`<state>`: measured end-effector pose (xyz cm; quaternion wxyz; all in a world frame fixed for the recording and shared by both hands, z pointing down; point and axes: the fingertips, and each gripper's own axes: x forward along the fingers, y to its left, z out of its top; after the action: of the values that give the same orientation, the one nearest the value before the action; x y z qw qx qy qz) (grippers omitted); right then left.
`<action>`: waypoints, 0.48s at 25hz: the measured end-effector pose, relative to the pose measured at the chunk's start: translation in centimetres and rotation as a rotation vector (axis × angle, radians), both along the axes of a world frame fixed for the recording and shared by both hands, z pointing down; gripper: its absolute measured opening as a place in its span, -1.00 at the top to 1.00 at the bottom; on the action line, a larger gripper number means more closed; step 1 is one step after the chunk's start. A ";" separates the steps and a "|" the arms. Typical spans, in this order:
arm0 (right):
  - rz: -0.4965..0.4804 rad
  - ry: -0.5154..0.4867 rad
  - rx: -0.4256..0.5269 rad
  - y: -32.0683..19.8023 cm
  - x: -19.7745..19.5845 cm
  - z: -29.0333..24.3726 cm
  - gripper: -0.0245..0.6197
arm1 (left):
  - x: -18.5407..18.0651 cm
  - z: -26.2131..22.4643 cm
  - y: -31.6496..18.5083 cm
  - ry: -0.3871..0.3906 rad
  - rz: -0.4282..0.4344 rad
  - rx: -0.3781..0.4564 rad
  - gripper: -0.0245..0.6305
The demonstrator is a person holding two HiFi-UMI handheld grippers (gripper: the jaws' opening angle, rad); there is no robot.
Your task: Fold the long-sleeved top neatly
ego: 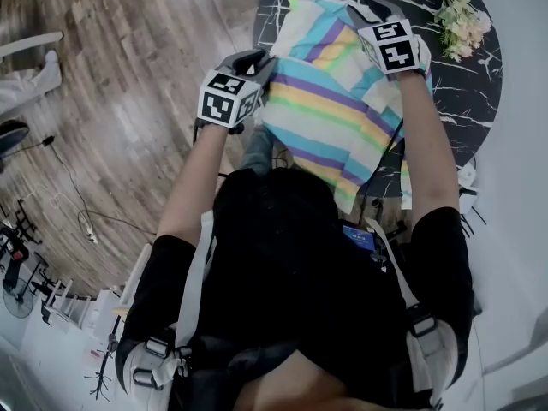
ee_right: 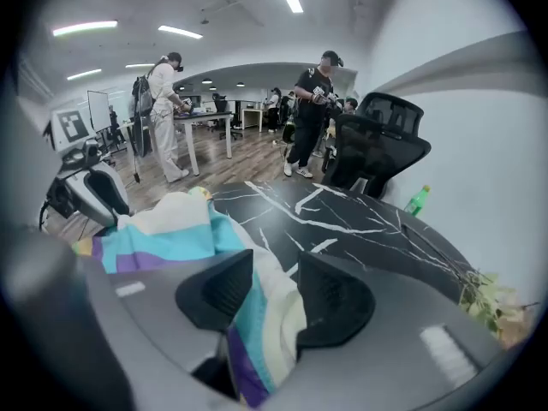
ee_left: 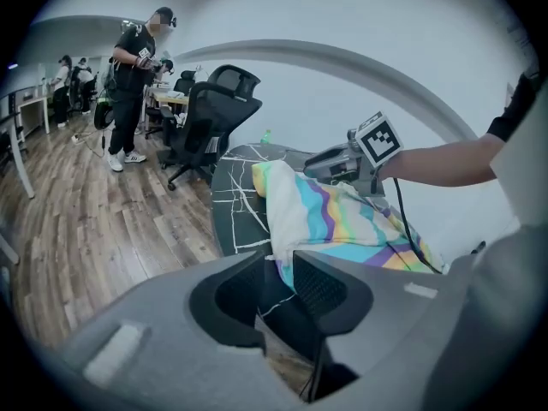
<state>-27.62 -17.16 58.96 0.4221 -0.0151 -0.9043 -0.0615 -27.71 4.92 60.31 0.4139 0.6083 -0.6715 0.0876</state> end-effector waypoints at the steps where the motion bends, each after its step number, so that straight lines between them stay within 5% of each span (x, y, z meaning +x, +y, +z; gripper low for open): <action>1: 0.004 -0.016 0.002 -0.1 0.7 -0.7 0.41 | 0.1 -0.2 0.4 -0.010 0.014 0.005 0.59; 6: 0.050 -0.076 0.039 -0.4 6.1 -3.9 0.40 | 1.7 -1.2 2.6 -0.024 0.066 0.023 0.59; 12: 0.201 -0.016 0.061 -1.6 16.3 -4.3 0.41 | 6.1 -4.3 0.4 -0.015 0.173 0.086 0.60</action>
<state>-11.29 -18.75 54.67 0.4194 0.0891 -0.9022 -0.0464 -21.60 5.32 55.99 0.3730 0.6807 -0.6227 0.0988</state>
